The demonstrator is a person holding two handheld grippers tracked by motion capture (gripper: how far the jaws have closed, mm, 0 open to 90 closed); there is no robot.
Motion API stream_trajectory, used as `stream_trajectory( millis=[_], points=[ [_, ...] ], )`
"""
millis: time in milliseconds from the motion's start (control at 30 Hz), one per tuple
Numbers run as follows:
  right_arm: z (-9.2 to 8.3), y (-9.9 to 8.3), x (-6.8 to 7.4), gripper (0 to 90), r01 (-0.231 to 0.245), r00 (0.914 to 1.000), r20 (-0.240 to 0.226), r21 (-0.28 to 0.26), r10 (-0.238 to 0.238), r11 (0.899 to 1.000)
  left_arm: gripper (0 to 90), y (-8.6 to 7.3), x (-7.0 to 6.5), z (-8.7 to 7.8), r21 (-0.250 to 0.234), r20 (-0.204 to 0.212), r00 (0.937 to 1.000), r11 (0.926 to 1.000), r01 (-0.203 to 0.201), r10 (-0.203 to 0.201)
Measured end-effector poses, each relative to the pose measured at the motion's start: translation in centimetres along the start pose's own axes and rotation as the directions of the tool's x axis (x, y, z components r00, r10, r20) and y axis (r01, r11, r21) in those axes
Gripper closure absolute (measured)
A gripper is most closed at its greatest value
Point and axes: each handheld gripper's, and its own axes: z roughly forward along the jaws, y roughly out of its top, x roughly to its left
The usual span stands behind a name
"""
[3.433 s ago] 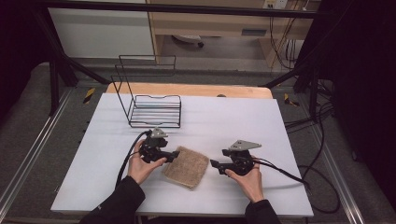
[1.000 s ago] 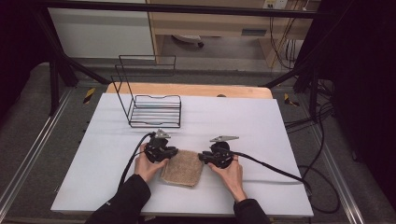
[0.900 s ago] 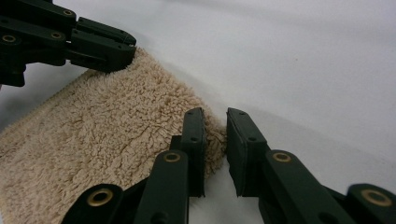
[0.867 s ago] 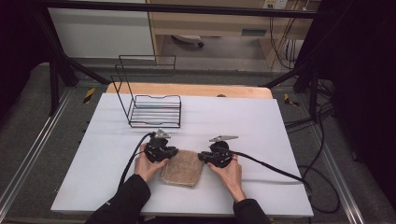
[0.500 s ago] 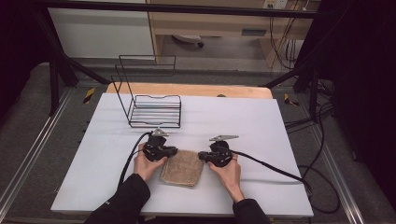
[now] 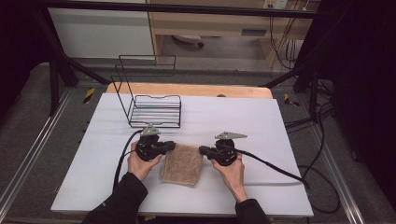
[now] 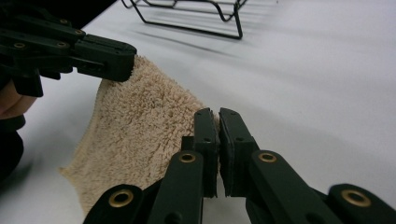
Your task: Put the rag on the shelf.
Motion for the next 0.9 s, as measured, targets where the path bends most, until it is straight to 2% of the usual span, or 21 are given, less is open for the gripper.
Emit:
stream_trajectory(
  millis=[100, 267, 533, 600, 900],
  points=[
    [-0.5, 0.3, 0.2, 86.8, 0.008, 0.9999, -0.006, -0.025, -0.008, 1.000, 82.9, 0.2, -0.5, -0.8, -0.024, 0.001, 1.0000, 0.9997, -0.009, 0.009],
    [-1.4, 0.8, 0.8, 86.8, 0.053, 0.9984, -0.014, -0.064, -0.054, 0.997, 82.9, 0.5, -1.1, -1.7, -0.046, -0.015, 0.9994, 0.9984, -0.033, 0.033],
    [-2.6, 1.5, 1.3, 87.0, 0.091, 0.9954, -0.022, -0.107, -0.094, 0.990, 83.0, 1.0, -2.0, -2.6, -0.088, -0.021, 0.9989, 0.9951, -0.044, 0.043],
    [-2.8, 1.5, 1.3, 87.1, 0.090, 0.9954, -0.022, -0.108, -0.093, 0.990, 83.0, 1.1, -2.2, -2.8, -0.098, -0.020, 0.9986, 0.9940, -0.050, 0.049],
    [-3.9, 2.2, 1.8, 87.5, 0.143, 0.9890, -0.019, -0.137, -0.147, 0.980, 83.1, 1.6, -2.9, -3.8, -0.142, -0.028, 0.9975, 0.9876, -0.068, 0.064]
  ],
)
